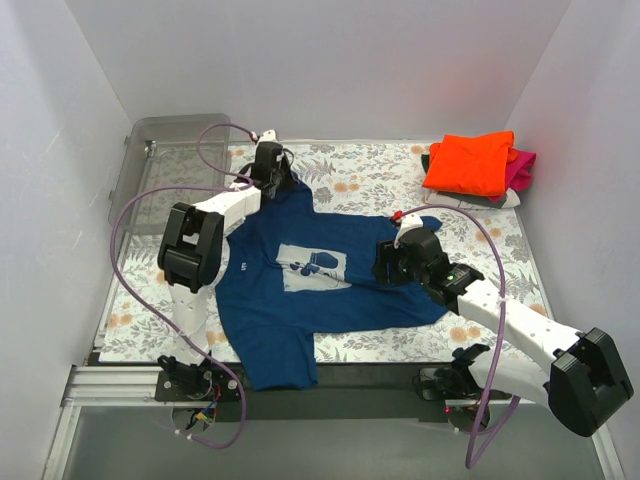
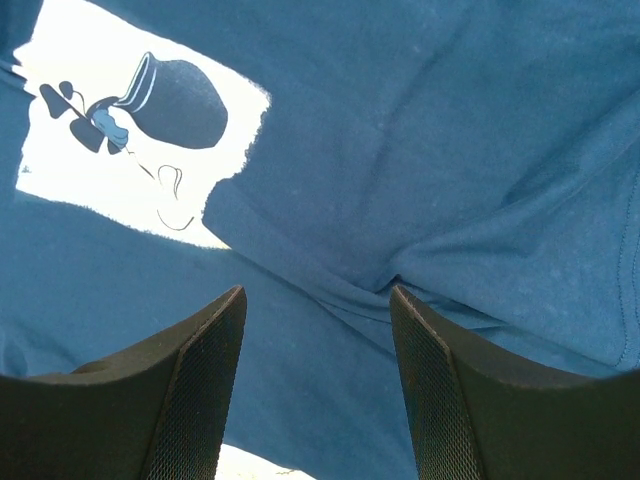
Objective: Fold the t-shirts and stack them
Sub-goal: Flatten the tshirt out
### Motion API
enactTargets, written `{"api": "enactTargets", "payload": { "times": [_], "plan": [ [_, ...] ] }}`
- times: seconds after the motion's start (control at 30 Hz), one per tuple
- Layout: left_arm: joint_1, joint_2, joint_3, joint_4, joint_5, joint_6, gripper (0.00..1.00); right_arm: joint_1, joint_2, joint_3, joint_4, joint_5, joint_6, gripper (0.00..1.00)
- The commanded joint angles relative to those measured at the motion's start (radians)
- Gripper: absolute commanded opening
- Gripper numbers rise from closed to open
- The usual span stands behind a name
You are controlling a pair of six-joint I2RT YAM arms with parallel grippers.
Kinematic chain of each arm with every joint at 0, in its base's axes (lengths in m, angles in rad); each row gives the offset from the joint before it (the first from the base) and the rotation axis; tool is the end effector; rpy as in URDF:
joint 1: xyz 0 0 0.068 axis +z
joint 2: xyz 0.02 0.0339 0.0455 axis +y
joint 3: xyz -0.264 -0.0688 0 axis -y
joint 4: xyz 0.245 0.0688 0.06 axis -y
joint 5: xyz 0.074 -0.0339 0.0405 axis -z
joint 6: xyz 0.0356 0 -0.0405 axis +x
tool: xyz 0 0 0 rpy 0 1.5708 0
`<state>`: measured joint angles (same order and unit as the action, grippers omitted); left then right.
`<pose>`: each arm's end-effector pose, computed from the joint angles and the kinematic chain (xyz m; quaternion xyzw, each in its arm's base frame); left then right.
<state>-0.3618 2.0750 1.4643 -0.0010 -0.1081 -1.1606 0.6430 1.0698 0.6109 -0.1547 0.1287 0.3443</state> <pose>0.4430 -0.1636 0.1905 -0.3675 0.8065 -0.2831 0.3666 0.1858 0.1335 0.2274 -0.1025 0.8804 0.1675 0.4318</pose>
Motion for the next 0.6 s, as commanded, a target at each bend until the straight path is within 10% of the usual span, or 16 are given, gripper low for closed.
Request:
{"api": "enactTargets", "payload": {
  "times": [0.0,0.07,0.23,0.57],
  "plan": [
    [0.001,0.062,0.125,0.006,0.093,-0.039,0.00,0.001,0.018,0.018,0.037,0.012,0.001,0.54],
    [-0.002,0.138,0.210,0.006,0.149,-0.047,0.00,0.001,0.021,0.020,0.037,0.011,-0.002,0.54],
    [-0.003,0.284,0.329,0.074,0.338,-0.042,0.88,0.001,0.016,0.007,0.038,0.023,-0.001,0.54],
    [-0.003,0.047,0.081,0.189,0.067,0.035,0.93,0.001,0.007,0.009,0.037,0.025,-0.001,0.54]
  ]
}}
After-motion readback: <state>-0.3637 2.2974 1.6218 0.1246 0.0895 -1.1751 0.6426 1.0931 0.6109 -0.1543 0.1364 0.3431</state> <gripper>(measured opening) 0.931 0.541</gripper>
